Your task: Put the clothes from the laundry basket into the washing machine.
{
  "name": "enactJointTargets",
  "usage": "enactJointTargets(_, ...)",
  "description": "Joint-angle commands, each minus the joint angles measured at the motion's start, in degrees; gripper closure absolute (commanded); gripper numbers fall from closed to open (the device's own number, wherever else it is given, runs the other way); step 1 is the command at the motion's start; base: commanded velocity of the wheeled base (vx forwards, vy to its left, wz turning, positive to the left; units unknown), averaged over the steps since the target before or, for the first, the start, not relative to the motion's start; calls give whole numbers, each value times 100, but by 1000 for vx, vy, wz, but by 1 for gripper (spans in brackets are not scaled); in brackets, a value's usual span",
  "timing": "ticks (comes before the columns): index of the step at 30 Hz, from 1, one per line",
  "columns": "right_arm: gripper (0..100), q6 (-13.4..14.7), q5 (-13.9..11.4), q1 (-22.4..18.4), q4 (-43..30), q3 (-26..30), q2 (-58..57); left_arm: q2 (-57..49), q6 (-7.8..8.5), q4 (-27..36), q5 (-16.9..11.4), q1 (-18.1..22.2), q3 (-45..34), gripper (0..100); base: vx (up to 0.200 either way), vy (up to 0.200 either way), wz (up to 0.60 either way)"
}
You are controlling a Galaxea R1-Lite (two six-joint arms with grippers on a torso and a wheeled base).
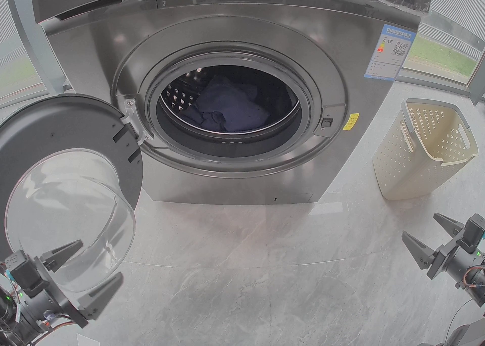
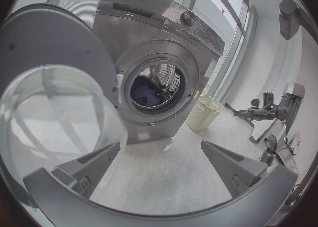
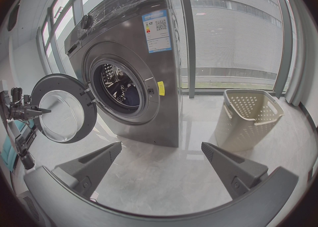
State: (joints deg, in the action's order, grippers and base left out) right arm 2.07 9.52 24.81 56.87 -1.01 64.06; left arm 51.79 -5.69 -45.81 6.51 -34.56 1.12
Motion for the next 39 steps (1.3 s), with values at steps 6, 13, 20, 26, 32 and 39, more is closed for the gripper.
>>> enactJointTargets(6, 0, -75, -38, -1154, -2804, 92, -2987, -2454, 33, 1364, -203, 1443, 319, 0, -100, 0, 0)
enactJointTargets(13, 0, -84, 6, -1769, -3745, -83, -4631, -3834, -2, 2946, -264, 1514, -103, 0, -114, 0, 0)
enactJointTargets(20, 0, -93, -143, -2340, -5450, 66, -6222, -4660, 86, 3729, -124, 2199, -112, 0, -57, 0, 0)
enactJointTargets(26, 0, 144, -249, -2472, -5819, -57, -6406, -4730, 262, 4195, -124, 3219, -112, 0, 0, 0, 0)
enactJointTargets(32, 0, -295, -952, -2454, -5696, 92, -6406, -5126, 807, 4186, -783, 3456, -112, 0, 0, 0, 0)
enactJointTargets(39, 0, -365, -882, -2472, -5696, 92, -6406, -5143, 710, 4274, -203, 3447, -112, 0, 0, 0, 0)
